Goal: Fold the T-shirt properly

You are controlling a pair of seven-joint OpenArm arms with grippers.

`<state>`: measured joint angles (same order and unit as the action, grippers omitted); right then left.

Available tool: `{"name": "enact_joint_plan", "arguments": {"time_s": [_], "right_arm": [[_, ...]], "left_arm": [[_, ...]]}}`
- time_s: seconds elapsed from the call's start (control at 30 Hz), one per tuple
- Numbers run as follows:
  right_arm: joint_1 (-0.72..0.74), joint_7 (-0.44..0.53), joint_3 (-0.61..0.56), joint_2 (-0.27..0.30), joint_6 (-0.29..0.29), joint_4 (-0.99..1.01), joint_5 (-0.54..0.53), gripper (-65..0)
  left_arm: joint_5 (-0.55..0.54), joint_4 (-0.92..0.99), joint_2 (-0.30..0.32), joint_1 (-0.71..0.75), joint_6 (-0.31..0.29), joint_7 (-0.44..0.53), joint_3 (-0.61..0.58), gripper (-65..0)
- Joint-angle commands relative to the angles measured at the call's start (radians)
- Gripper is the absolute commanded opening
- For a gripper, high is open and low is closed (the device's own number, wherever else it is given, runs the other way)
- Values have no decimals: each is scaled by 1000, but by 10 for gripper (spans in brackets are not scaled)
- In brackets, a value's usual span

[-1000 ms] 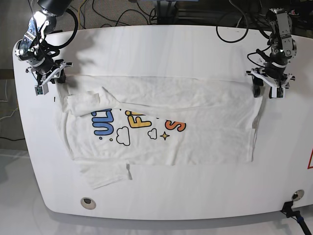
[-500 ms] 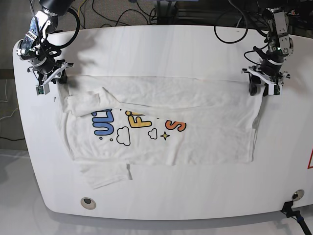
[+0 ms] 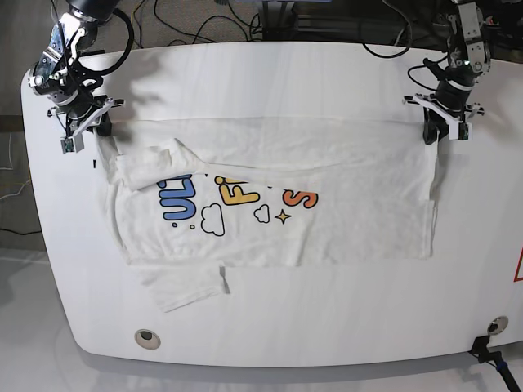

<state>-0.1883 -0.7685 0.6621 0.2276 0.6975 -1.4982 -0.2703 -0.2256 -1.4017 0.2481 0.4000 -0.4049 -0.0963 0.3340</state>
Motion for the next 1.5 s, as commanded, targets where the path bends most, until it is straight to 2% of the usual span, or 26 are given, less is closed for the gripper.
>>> {"name": "enact_joint_plan", "arguments": {"time_s": [0.0,0.23,0.4,0.83,0.93,1.0,1.03,1.07,1.33,1.47], "right_arm": [[-35,-22,5,17,1,-20,13,-650],[-210,-22,5,14,1,-157,13,-650],[-297,-22,6,14,1,-170,13,-650],[-327,-22,6,17,1,-170,13,-650],[-327,-22,6,16,1,-170,13,-513],[-327,-22,6,17,1,-170,13,-453],[-327,-22,8,17,1,-170,13,-432],[-323,-22,8,20,1,-170,13,-417],[-323,-24,9,23,1,-279,13,-382],[-319,-70,11,25,1,-365,13,-382]], "left_arm": [[35,-11,9,44,5,-66,4,-650],[35,-100,12,202,5,-66,33,-650],[35,-153,12,299,5,-66,41,-650],[35,-170,12,351,5,-67,40,-650],[35,-178,33,346,5,-115,38,-650],[35,-184,41,345,7,-122,40,-500],[35,-196,41,343,8,-122,41,-450],[35,-207,43,343,8,-124,43,-430],[33,-302,72,320,5,-125,92,-422],[35,-354,72,285,4,-125,127,-422]]}}
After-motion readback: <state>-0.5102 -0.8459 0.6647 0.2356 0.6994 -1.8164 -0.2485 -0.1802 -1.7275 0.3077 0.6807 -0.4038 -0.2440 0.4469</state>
